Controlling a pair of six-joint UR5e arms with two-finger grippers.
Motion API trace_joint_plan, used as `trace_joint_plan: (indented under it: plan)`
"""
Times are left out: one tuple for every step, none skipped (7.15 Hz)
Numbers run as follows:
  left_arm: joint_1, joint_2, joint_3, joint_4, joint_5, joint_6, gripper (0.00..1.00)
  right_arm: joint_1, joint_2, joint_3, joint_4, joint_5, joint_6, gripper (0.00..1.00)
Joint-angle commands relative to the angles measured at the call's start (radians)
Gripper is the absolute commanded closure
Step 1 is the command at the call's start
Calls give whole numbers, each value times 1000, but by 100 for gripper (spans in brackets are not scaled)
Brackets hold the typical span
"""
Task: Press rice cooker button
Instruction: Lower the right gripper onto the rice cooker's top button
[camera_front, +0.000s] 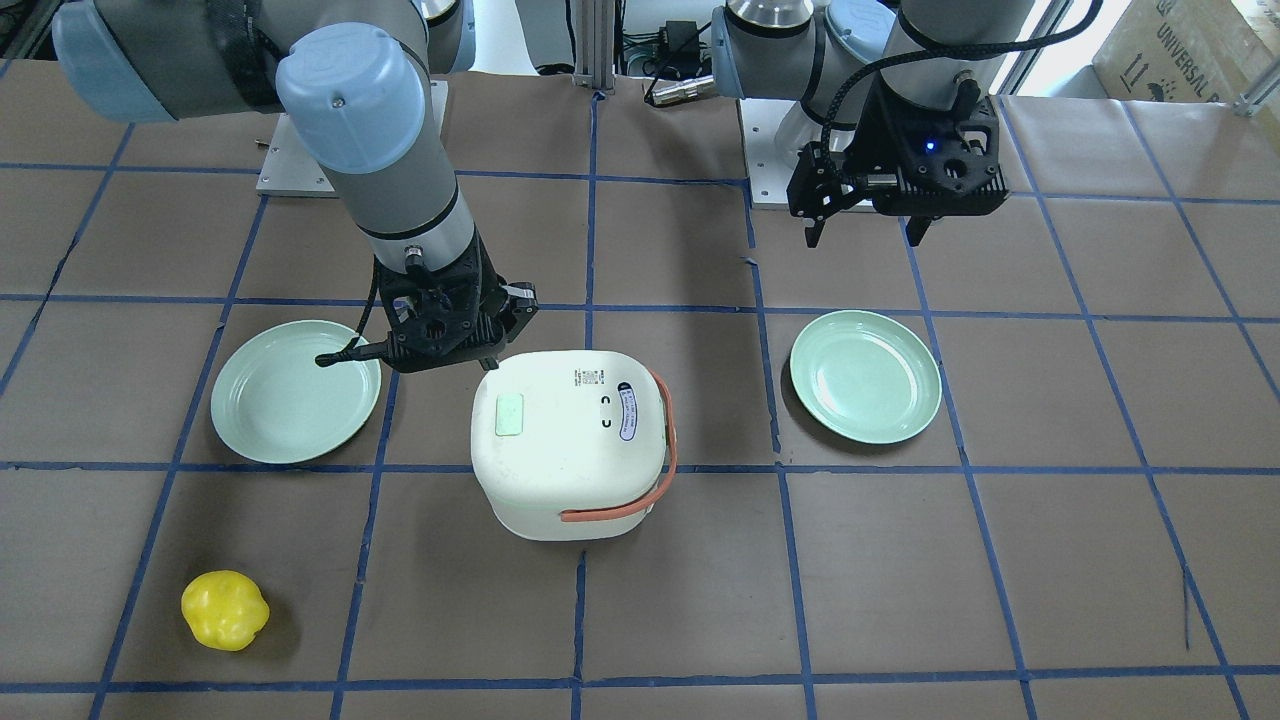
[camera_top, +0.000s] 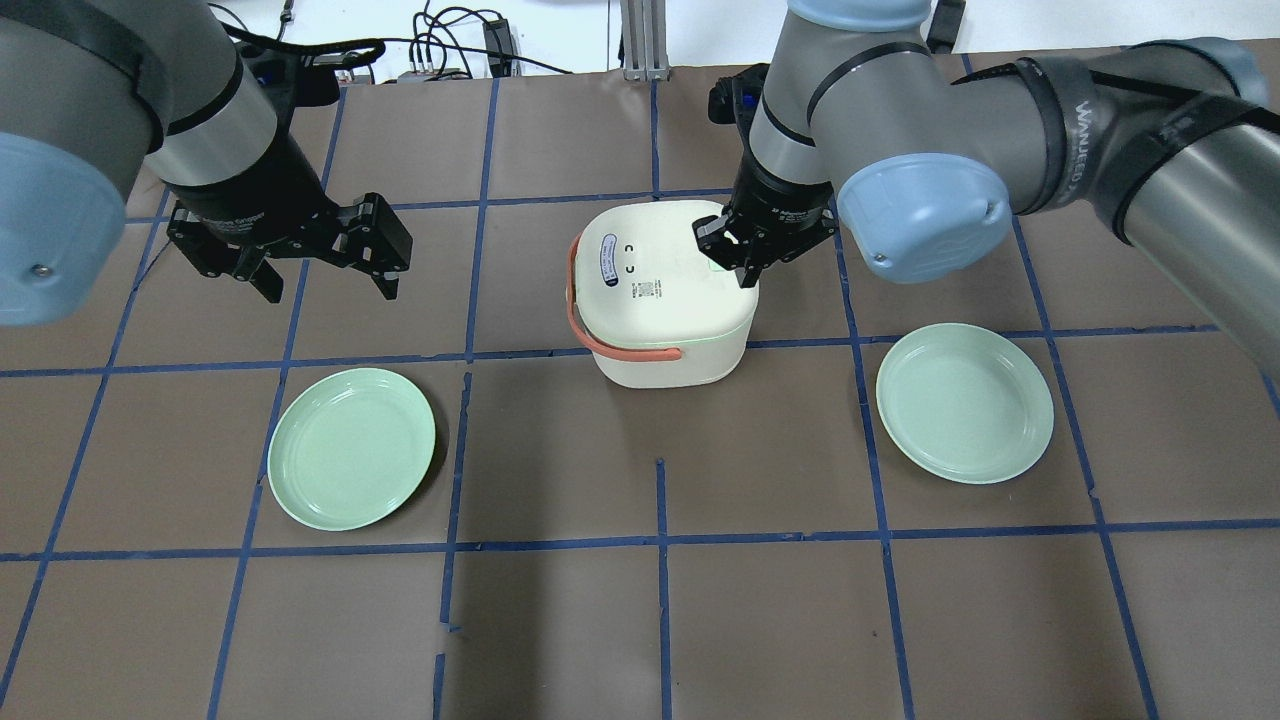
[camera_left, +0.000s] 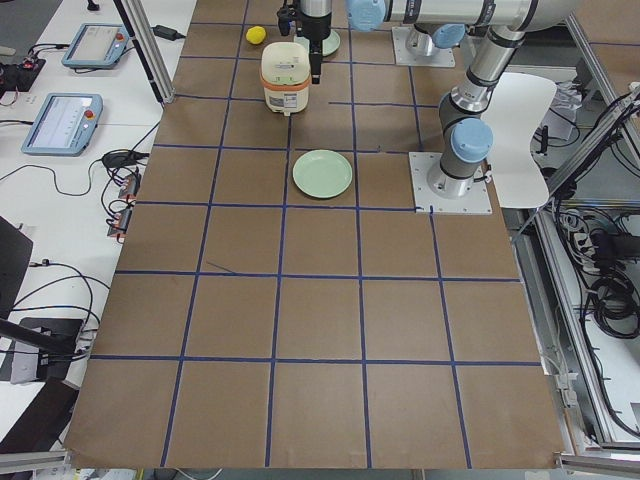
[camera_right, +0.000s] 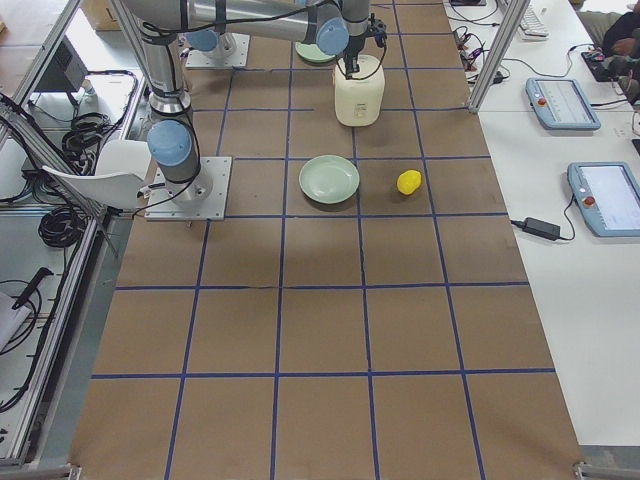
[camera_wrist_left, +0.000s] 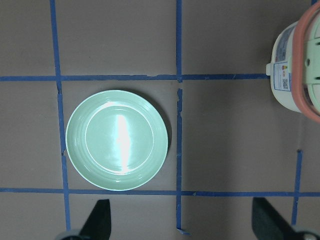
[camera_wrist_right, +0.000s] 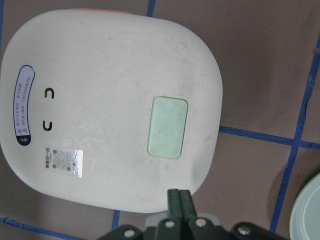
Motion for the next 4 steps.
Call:
trace_joint_plan:
  plan:
    - [0,0,0,0,0,0,0,2,39,-43,-3,-2,2,87]
    - [0,0,0,0,0,0,0,2,51,-67,-3,-8,1,87]
    - [0,0,0,0,0,0,0,2,56,-78,-1,-29,-1,86]
    - [0,0,0,0,0,0,0,4,60,-80,-3,-30,-1,86]
